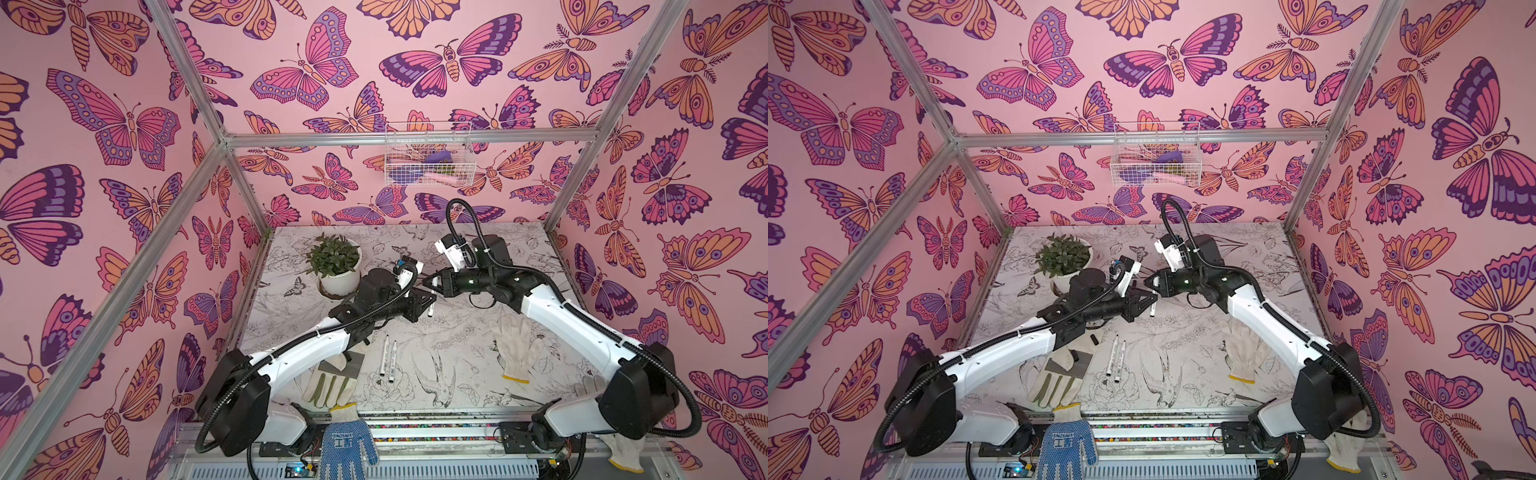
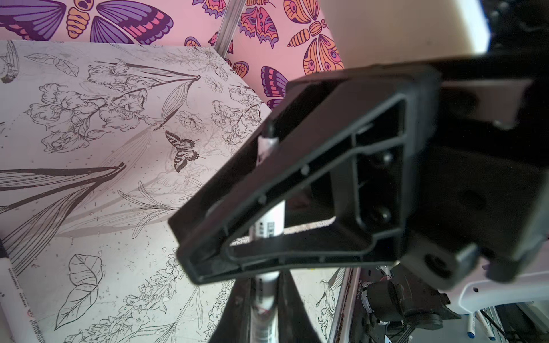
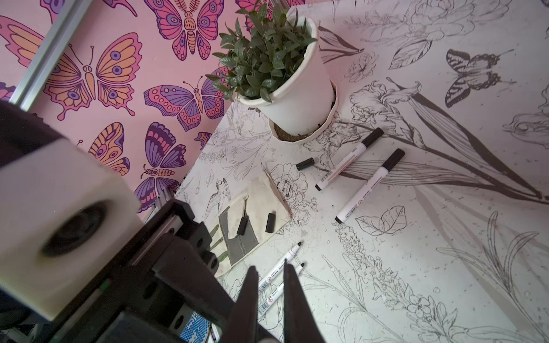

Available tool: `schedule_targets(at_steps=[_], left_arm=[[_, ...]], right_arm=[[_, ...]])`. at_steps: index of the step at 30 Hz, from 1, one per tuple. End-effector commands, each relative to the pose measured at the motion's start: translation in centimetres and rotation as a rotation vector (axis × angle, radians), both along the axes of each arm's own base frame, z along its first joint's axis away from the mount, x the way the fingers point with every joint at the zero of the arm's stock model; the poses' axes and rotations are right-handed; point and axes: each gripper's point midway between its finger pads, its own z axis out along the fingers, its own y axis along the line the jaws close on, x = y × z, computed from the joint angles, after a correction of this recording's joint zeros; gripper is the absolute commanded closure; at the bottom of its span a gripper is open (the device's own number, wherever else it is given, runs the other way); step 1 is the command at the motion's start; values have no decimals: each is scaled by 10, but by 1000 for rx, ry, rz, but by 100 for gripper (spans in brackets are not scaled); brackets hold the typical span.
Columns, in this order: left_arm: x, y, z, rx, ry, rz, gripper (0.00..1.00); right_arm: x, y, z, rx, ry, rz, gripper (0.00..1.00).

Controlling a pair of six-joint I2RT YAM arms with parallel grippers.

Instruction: Insert the pens into the pen caps

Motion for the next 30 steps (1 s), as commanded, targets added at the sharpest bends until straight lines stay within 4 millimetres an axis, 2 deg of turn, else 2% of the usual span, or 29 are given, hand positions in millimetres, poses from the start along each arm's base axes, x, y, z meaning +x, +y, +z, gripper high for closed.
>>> schedule_targets(at_steps=[1,5,8,12,19,20,25,26,29,30], left_arm=[[7,-3,14,-15,-48,17,96],[10,-3,8,-3,-42,25,68],[11,-5,5,-1,-33,23,62],[15,-7,4,-2,-32,30,69],[21,-13,13,-18,-60,24,71],[21,-14,15,-22,-62,19,74],[23,-12,10,-17,-49,39,100],[25,-7,8,-14,-41,66,100],[39,19,-5,5,6,212,100],[44,32,-11,10,25,282,100]], right_arm=[[1,5,15,36,-30,8,95],[1,7,27,70,-40,3,97],[1,6,33,80,-53,-4,99],[0,5,35,83,-55,-6,100],[-2,5,31,82,-43,1,100],[-3,5,31,81,-42,2,100],[-1,2,34,78,-52,-15,100],[0,0,36,78,-60,-23,95],[3,-7,47,76,-111,-62,59],[5,-10,51,76,-133,-81,53]])
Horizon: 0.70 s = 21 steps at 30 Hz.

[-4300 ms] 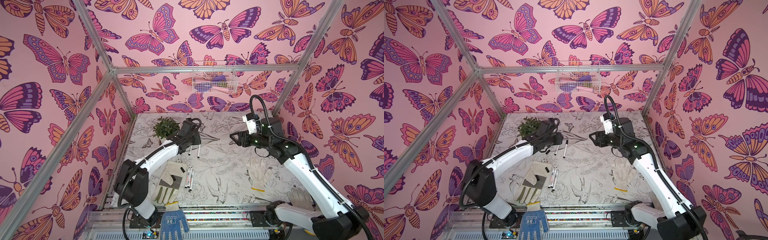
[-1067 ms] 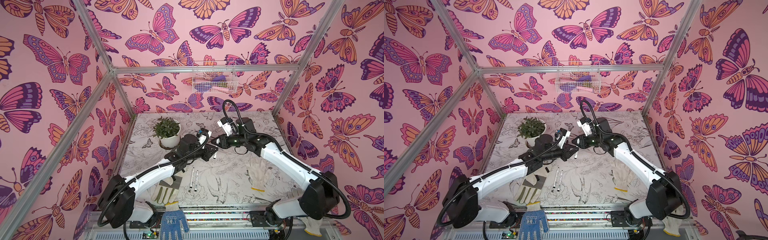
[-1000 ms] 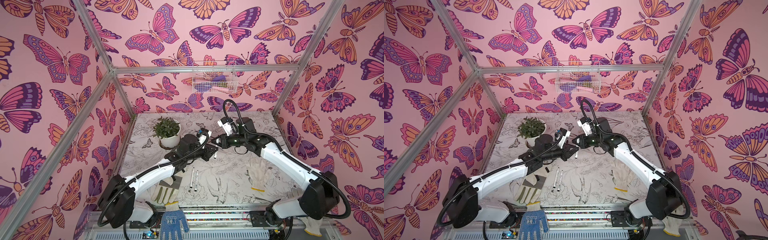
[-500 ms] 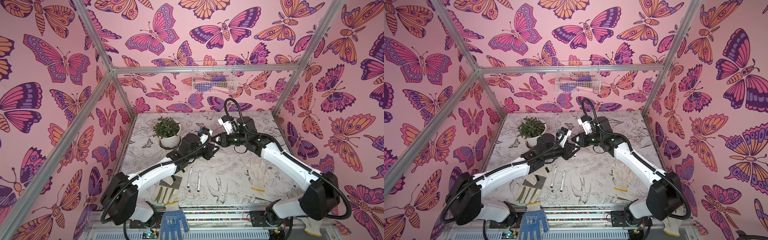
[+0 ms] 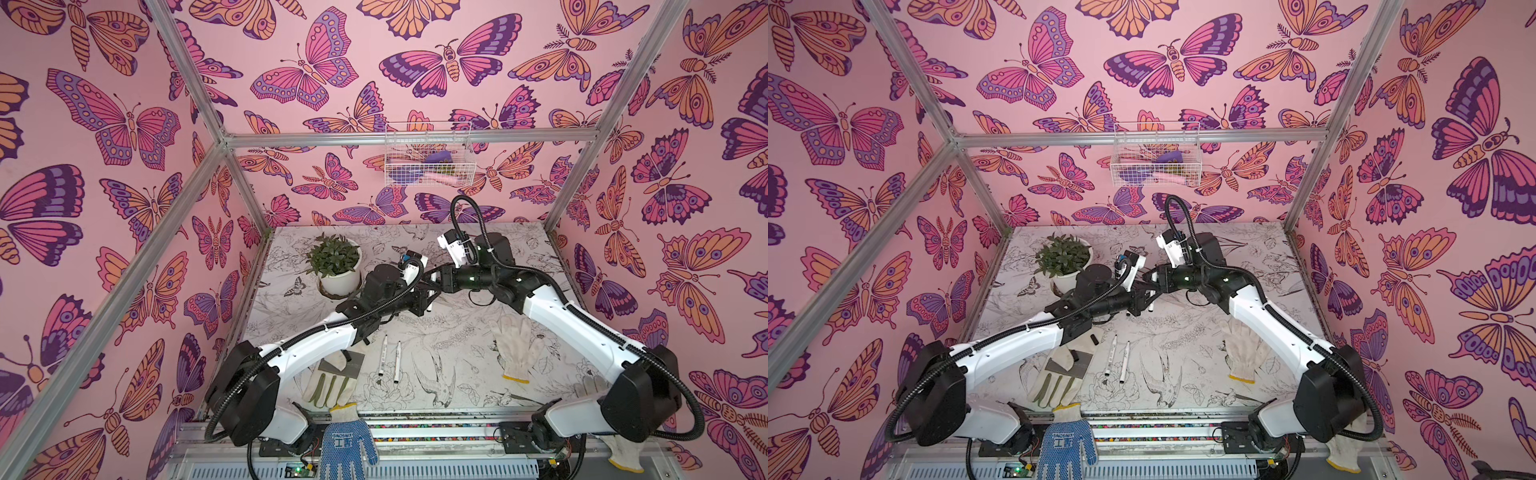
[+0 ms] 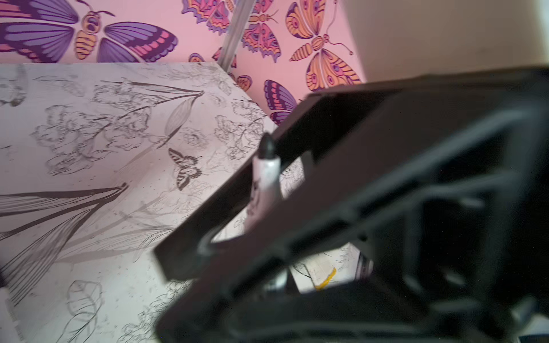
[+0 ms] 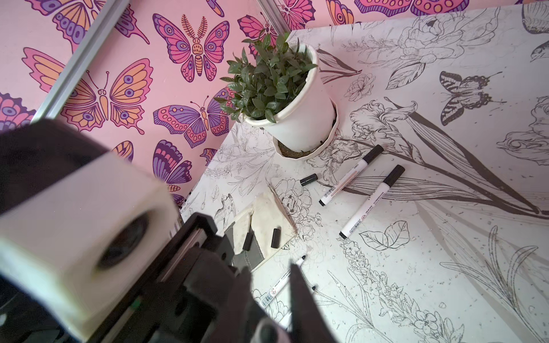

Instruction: Insert the pens into the pen caps

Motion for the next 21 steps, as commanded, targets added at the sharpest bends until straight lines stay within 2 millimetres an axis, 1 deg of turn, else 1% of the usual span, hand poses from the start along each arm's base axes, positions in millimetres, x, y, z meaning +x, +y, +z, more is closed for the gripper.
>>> schedule_targets(at_steps=[1,3,4,5,6,8,10,11,13,16,18,19,21], left_arm=[[28,54,-22,22,71,297,100],[36,94,-39,22,144,489,100],[37,115,-46,24,172,575,100],[33,132,-47,22,175,641,100],[29,148,-49,24,177,703,100],[20,174,-50,34,170,802,100],[7,206,-51,43,185,937,100],[0,220,-51,48,192,990,100],[-15,249,-50,69,195,1106,100],[-34,282,-45,114,164,1214,100],[-45,299,-44,124,159,1270,100],[-49,303,-42,120,155,1279,100],[-54,308,-41,121,154,1277,100]], right_arm=[[1,-10,36,33,-126,-52,48],[3,-12,34,38,-143,-75,45],[3,-11,29,36,-133,-74,44],[3,-8,22,25,-119,-62,44],[0,-2,10,-3,-94,-34,44],[-14,19,-18,-83,-55,72,47],[-36,44,-52,-235,-46,222,49],[-44,55,-74,-309,-29,292,50],[-70,77,-115,-436,35,450,51],[-95,104,-160,-557,108,598,53],[-99,114,-180,-639,113,640,53],[-101,120,-189,-668,123,663,52],[-99,128,-201,-696,136,667,53]])
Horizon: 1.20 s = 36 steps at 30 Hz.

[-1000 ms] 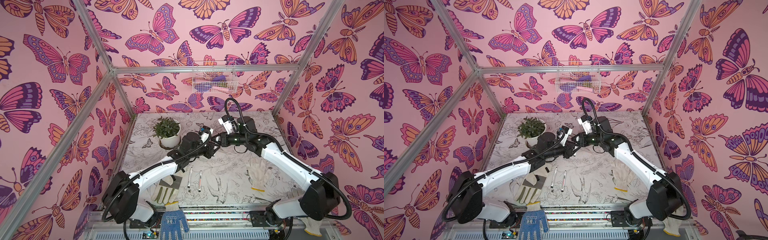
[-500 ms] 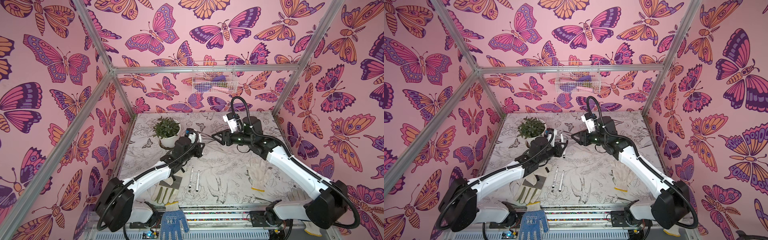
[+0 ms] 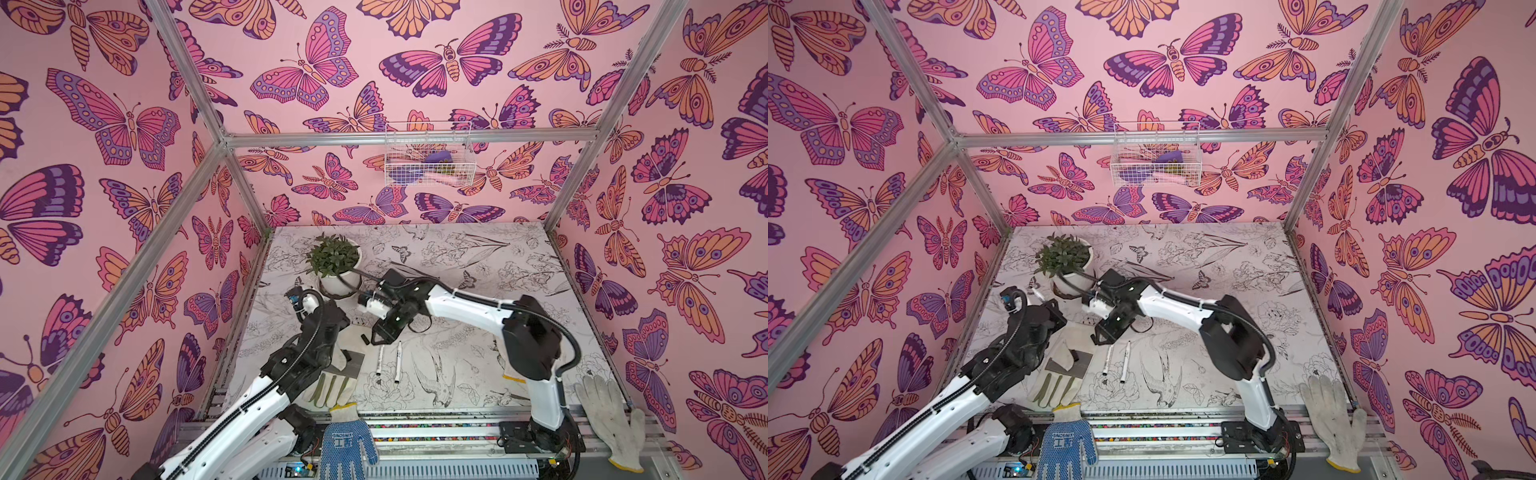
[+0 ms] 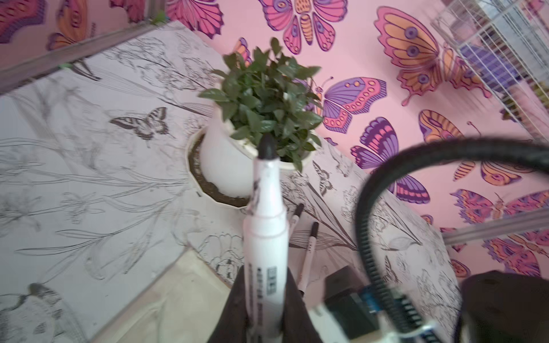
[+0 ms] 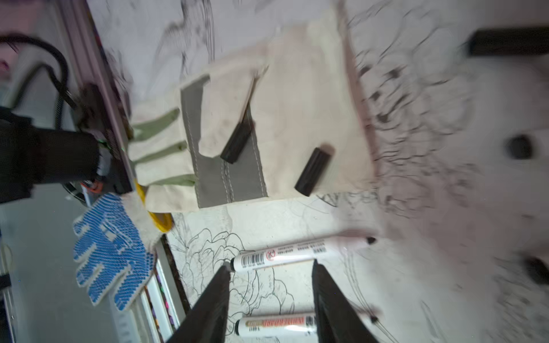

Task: Insert the pens into the pen caps
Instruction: 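Grasp a black cap lying on the beige glove with the right gripper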

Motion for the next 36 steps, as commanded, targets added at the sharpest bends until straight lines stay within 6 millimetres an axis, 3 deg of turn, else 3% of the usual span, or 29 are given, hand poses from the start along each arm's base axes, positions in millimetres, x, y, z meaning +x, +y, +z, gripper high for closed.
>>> schedule_targets(at_steps=[1,10,17,22,28,33,36], left_arm=[[-19,31,-21,90,79,98,100],[-25,25,-24,110,109,24,100],[-33,31,-24,130,112,18,100],[-39,35,-22,114,100,18,100],[-41,33,-20,135,103,-16,100],[-39,27,-15,168,104,-65,100],[-35,14,-11,183,96,-146,100]], right_arm=[[-3,-9,-7,-106,-8,64,53],[19,14,-28,-127,-48,14,55],[19,30,-36,-139,-55,35,56],[27,30,-57,-199,-58,12,58],[37,24,-70,-275,-139,7,67],[40,24,-65,-284,-188,14,80],[46,32,-40,-226,-215,-5,88]])
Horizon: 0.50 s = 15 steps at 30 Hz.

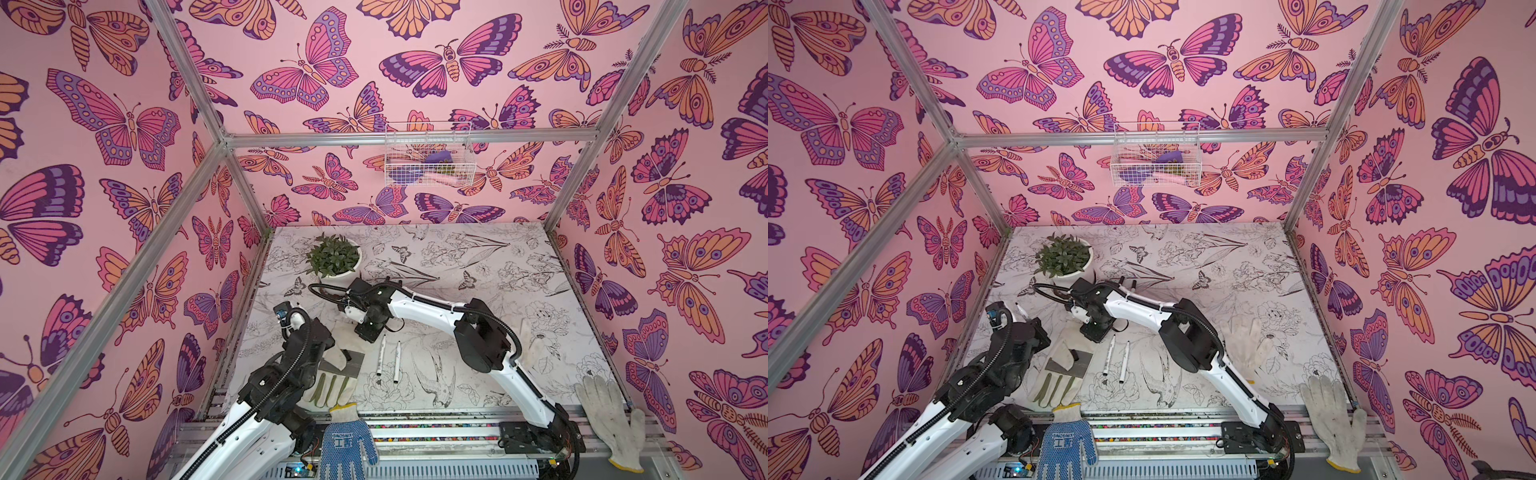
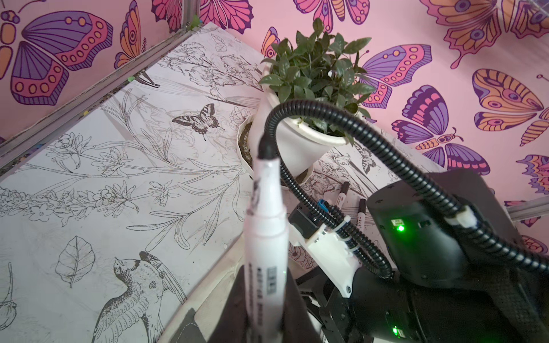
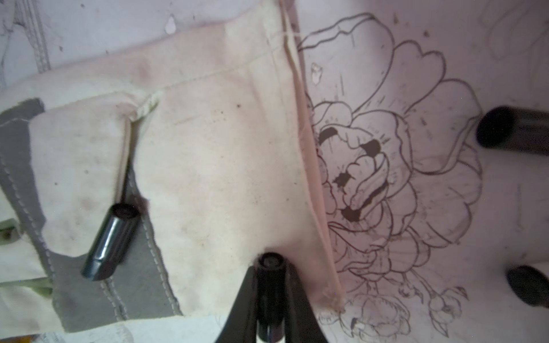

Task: Insert the pens into the pen caps
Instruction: 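Grasp a black cap lying on the beige glove with the right gripper, then carry the black cap above the marker tip with the right while the left holds it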

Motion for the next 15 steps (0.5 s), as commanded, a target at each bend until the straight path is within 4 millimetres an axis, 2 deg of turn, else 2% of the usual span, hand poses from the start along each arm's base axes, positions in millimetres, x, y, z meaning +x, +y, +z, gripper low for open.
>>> schedule_targets(at_steps=[1,4,7,9,11,15], left_arm=[[4,-19,6,34,-4,-132,100],[9,-57,12,5,-45,-342,100],[8,-94,18,-34,-73,-540,100],[7,-117,22,-64,-91,-658,100],[5,-141,26,-98,-111,-780,100],[8,-177,28,-154,-117,-946,100]], right_arm=[[4,-3,22,9,-28,5,89],[16,1,79,169,-21,-54,92],[38,-18,138,361,-9,-167,93],[58,-41,175,502,2,-267,94],[80,-76,204,649,16,-397,94],[112,-136,246,962,60,-613,98]])
